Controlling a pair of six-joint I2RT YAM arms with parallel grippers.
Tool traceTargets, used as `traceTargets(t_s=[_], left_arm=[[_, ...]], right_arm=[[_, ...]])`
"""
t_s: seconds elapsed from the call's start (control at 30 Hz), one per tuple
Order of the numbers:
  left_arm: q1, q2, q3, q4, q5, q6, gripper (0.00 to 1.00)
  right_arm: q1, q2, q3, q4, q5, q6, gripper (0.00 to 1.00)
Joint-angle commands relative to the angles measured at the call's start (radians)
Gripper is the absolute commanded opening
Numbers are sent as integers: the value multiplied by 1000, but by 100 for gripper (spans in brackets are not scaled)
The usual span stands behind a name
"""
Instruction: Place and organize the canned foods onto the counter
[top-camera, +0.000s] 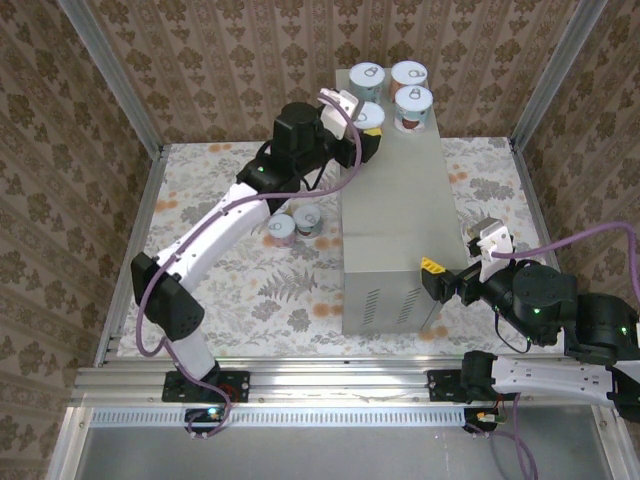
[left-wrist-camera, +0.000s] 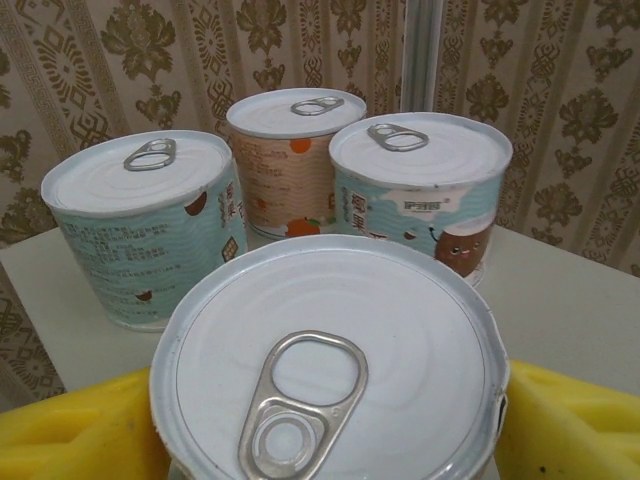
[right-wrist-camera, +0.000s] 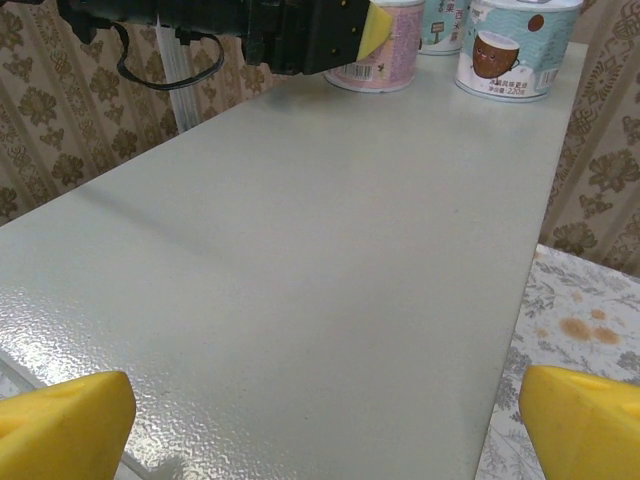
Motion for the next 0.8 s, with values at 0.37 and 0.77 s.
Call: traceTargets(t_s=[0.37,0.77], left_arm=[[34,129,88,-76,40,-39,78],[45,153,106,-88,55,-47,78]], right_arm=[[-5,-9,4,-16,42,7,100],[-5,-10,2,-8,42,-3,100]])
